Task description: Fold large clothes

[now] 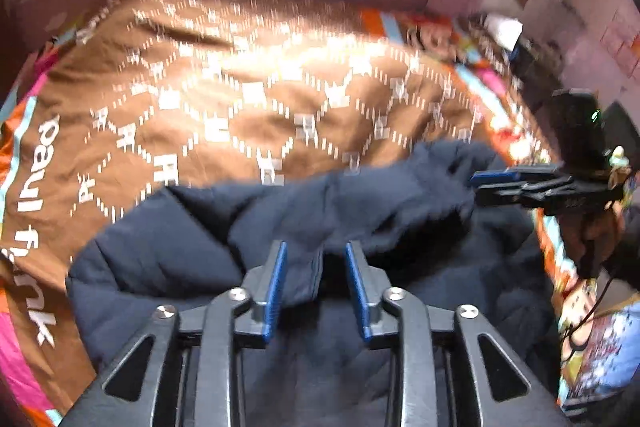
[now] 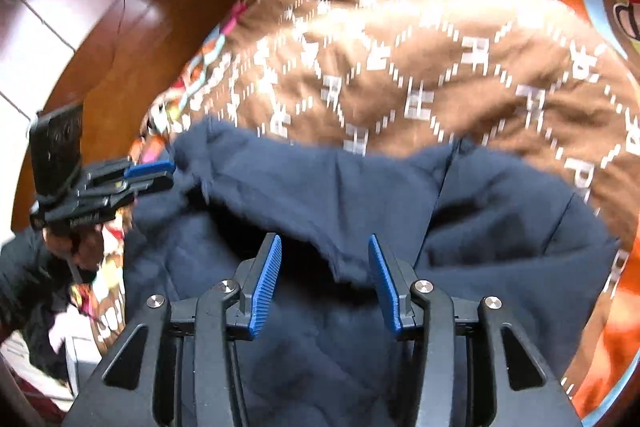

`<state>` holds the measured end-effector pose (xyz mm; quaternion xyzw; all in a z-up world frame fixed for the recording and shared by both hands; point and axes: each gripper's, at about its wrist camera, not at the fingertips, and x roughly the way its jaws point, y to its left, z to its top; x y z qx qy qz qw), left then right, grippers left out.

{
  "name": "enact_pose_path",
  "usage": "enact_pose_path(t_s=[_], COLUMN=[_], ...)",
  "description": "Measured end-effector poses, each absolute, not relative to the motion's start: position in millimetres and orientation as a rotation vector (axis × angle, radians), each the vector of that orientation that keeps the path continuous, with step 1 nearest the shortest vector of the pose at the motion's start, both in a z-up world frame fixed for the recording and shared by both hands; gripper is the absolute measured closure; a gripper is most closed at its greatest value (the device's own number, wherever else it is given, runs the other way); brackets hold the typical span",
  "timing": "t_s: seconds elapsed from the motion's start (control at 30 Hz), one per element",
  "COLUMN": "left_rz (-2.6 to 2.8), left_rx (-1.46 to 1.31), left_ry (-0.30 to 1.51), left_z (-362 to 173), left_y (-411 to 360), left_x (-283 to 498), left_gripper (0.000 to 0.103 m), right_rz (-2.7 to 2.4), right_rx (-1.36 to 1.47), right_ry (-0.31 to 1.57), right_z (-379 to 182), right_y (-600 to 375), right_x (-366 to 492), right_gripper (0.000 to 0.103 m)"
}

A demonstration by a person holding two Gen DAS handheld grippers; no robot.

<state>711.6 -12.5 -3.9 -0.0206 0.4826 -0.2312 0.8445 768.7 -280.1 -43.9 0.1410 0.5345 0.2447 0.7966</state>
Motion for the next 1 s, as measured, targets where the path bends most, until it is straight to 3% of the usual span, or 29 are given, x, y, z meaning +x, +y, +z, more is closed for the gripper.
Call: enact_pose_path(t_s=[0.17,0.23,0.3,0.33,0.37,0.73,1.0], left_rz=[-0.486,-0.506,-0.534,-0.577,-0.607,-0.646,-0.525], left_rx=[-0.183,-0.188,-0.179,-0.168,-0.147,0.108,0.129], left_ry=[1.023,1.043,1.091,1.125,1.146,1.404,1.417], left_z=[-9.8,-18.2,-28.6,-37.1,-41.2,-87.2,-112.9], left_y=[-35.0,-49.5,-64.9,-72.7,-77.1,-88.3,-97.0], left_x=[750.9,763.0,769.4,769.4,767.1,744.9,738.4], left_gripper=[0.068,0.068,0.081,0.093,0.095,0.1,0.1], right_rz=[0.457,0.472,0.494,0.507,0.516,0.57,0.501], right_rx=[0.469,0.494,0.506,0.5,0.485,0.234,0.051], right_ry=[1.099,1.109,1.149,1.171,1.185,1.42,1.43], right_z=[-54.0,-65.4,-79.2,-84.6,-88.3,-125.6,-150.6], right_y=[-279.3,-264.8,-247.9,-241.5,-234.3,-203.8,-168.8], right_x=[802.8,812.8,818.0,817.6,814.9,796.8,786.8], right_gripper=[0.064,0.081,0.084,0.086,0.087,0.099,0.102])
